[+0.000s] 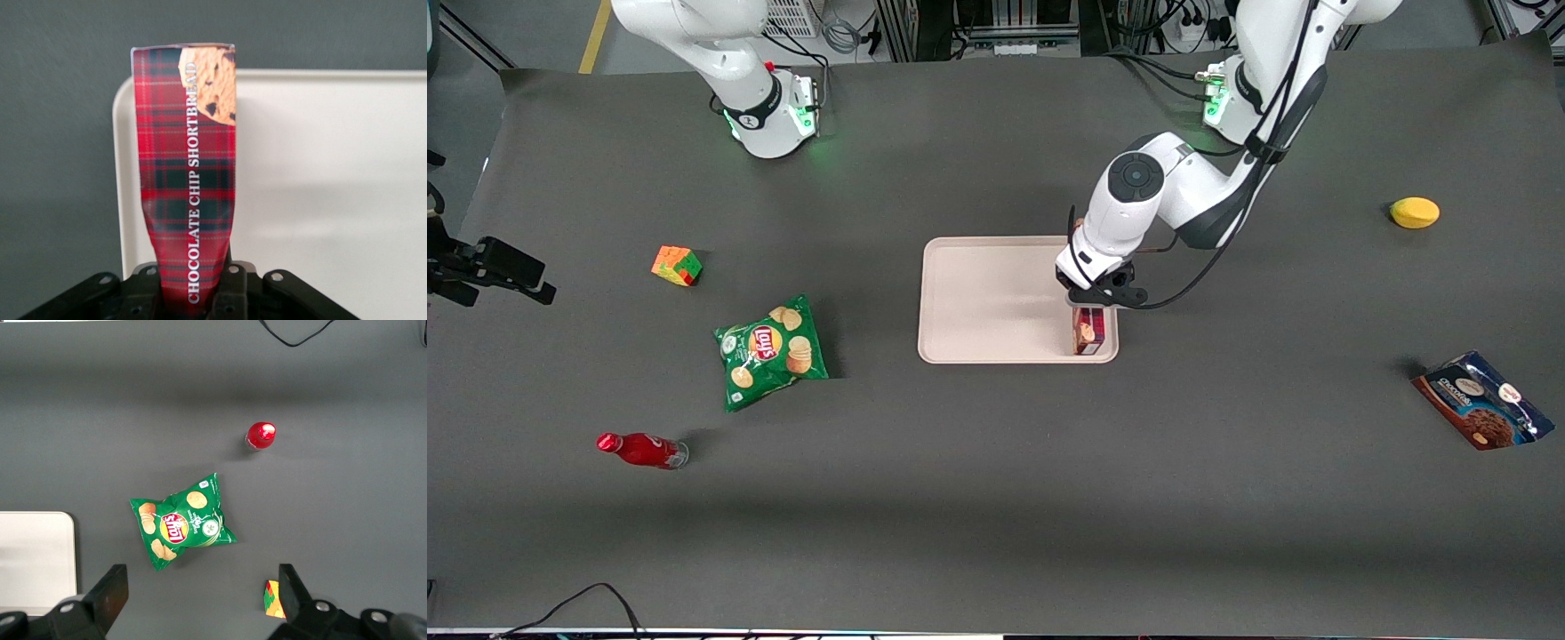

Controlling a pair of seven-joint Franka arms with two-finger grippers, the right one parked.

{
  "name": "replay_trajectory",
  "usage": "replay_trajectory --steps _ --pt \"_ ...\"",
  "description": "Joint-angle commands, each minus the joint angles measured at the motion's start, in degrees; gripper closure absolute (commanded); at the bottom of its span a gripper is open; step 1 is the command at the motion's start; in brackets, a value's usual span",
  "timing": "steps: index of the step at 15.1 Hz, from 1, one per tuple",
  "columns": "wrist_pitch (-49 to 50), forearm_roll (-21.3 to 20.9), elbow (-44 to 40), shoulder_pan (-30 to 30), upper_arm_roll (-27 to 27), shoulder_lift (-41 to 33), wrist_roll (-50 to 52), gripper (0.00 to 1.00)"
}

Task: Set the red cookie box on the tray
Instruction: 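Lower the held red box onto the tray surface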

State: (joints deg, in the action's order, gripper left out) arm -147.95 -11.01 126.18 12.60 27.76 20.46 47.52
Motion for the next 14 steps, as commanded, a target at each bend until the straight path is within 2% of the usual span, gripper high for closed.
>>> replay_trajectory --steps 1,10,11,12,13,14 --pt "-0.9 -1.4 1.2 1.4 -0.5 -0.5 2.7 1.0" --pt "-1.0 -1.4 0.9 1.4 -1.7 0.9 2.7 0.99" --pt "-1.1 -1.5 0.8 1.4 -2.1 0.9 2.7 0.87" --pt "-1.5 -3.4 0.9 1.4 -2.4 1.0 2.8 0.7" --pt "-1.7 -5.3 0.9 1.4 -2.4 1.2 3.3 0.39" --pt "-2.0 -7.9 1.0 1.4 -2.4 1.5 4.1 0.0"
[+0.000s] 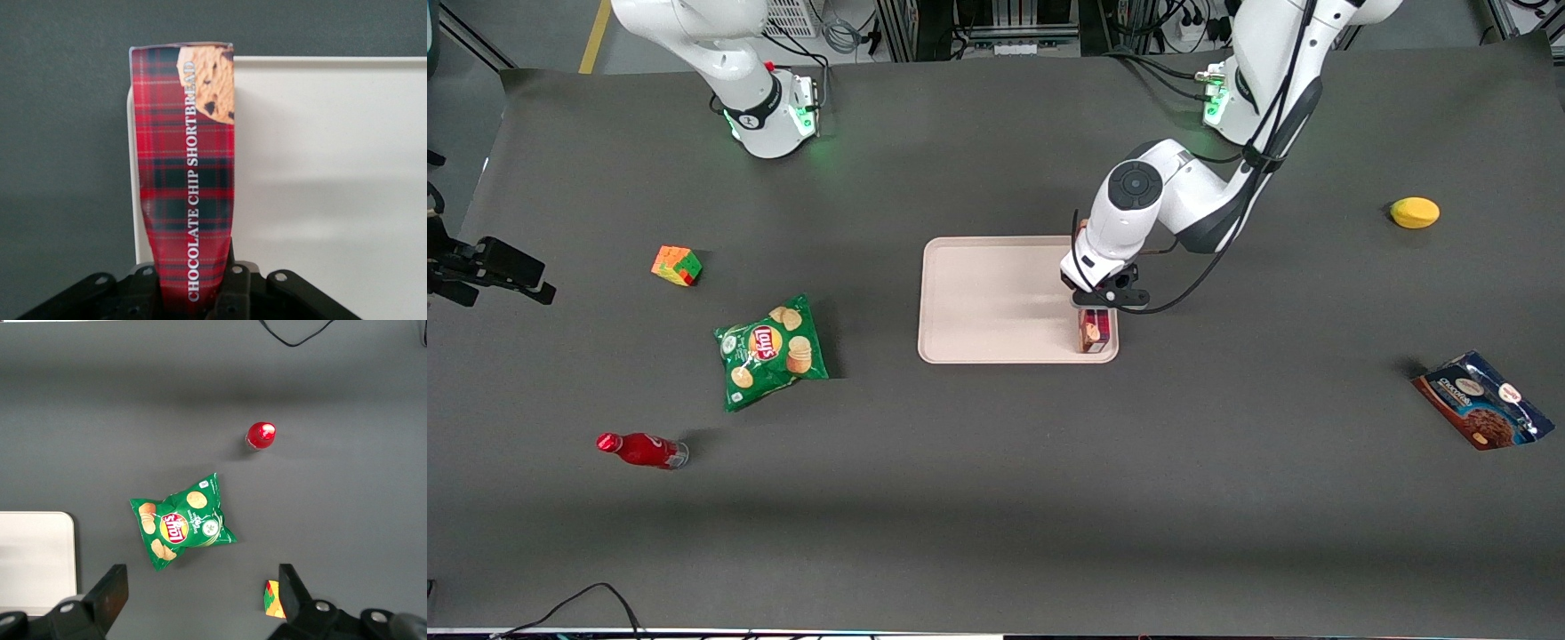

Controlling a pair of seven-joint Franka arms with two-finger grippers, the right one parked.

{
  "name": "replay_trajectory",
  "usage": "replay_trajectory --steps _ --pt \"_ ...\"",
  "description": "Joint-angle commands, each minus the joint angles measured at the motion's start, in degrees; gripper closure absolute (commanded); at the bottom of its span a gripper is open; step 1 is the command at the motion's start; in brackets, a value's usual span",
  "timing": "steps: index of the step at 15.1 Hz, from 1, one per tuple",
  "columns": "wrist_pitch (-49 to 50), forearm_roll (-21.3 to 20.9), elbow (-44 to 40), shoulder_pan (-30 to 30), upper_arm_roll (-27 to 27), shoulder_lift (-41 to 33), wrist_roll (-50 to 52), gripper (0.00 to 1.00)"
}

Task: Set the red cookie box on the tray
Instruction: 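Lower the held red box onto the tray surface, then open the left gripper to release the box and raise it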

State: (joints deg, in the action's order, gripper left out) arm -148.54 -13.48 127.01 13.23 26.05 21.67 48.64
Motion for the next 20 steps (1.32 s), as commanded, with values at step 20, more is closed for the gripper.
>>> replay_trajectory --steps 20 --pt "41.9 6.2 -31.0 -3.4 -3.2 -9.6 -11.7 0.0"
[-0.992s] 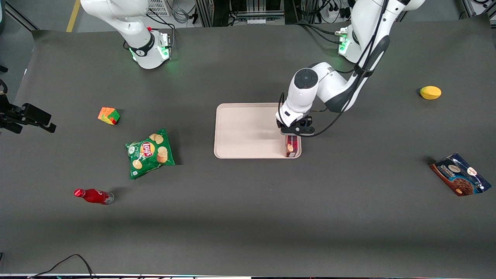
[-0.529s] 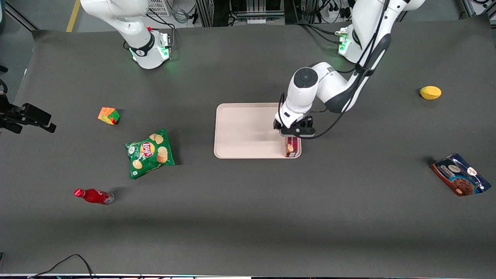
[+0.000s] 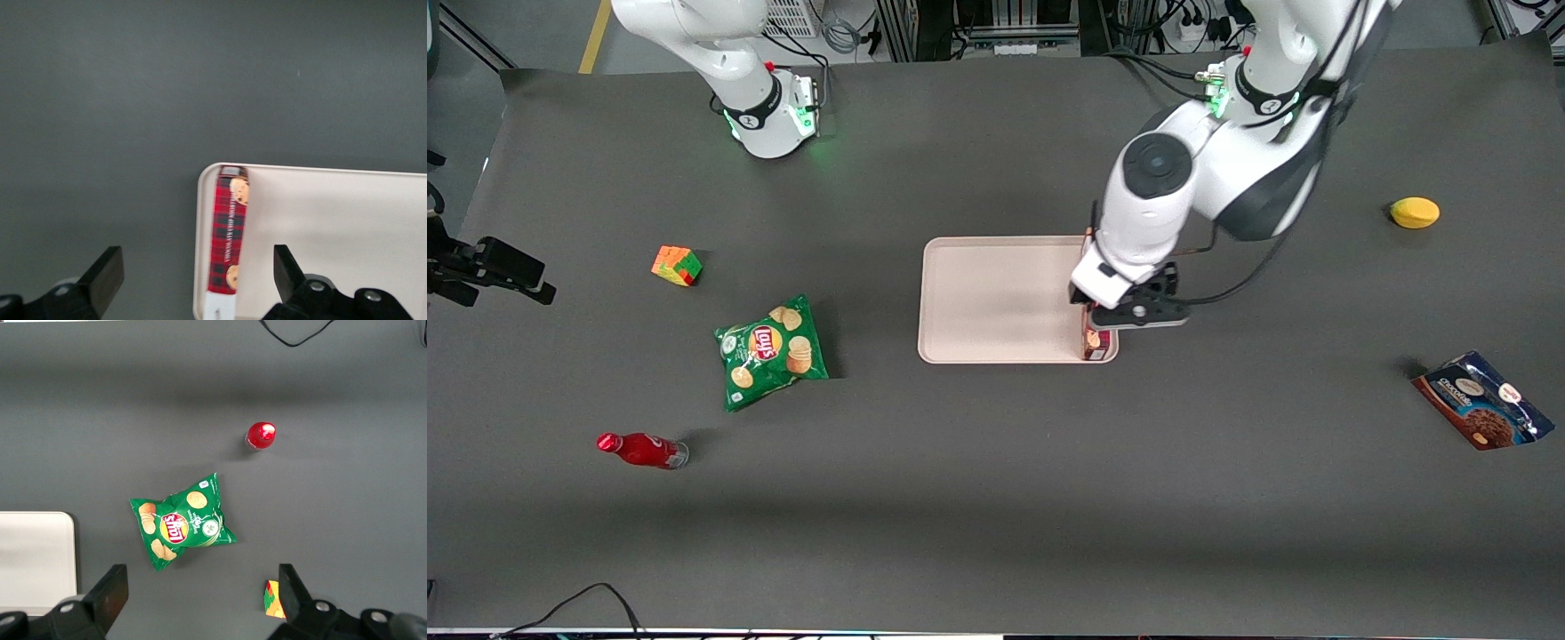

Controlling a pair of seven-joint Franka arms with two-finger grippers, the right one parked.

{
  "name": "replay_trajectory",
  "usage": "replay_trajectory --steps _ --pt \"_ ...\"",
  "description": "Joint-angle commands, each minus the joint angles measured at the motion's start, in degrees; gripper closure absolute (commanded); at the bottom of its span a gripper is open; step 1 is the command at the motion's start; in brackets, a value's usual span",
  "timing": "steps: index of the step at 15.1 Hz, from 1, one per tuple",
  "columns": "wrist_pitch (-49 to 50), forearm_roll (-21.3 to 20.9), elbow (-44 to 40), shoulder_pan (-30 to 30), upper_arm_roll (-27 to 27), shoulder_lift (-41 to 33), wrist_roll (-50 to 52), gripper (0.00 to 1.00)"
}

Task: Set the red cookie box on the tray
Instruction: 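Open the left gripper to release the box and raise it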

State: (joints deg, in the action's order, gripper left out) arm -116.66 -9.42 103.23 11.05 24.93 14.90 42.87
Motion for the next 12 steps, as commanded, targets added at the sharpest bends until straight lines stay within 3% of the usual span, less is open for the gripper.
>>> replay_trajectory --steps 1,3,5,8,10,12 --pt "13.4 2.1 -10.0 -2.0 -3.6 -4.0 -8.3 0.0" --pt "19.0 5.2 -14.4 -4.9 -5.8 -5.8 -14.4 0.0" --pt "22.3 9.1 -16.5 -5.4 -12.2 -7.9 -20.6 0.0" --pt "23.3 9.8 -16.8 -5.5 -19.5 -11.0 -26.7 0.0" --pt "24.8 8.9 -17.0 -6.0 -21.3 -13.1 -34.1 0.0" --pt "27.1 9.1 -17.4 -7.2 -22.5 -15.0 -35.1 0.0"
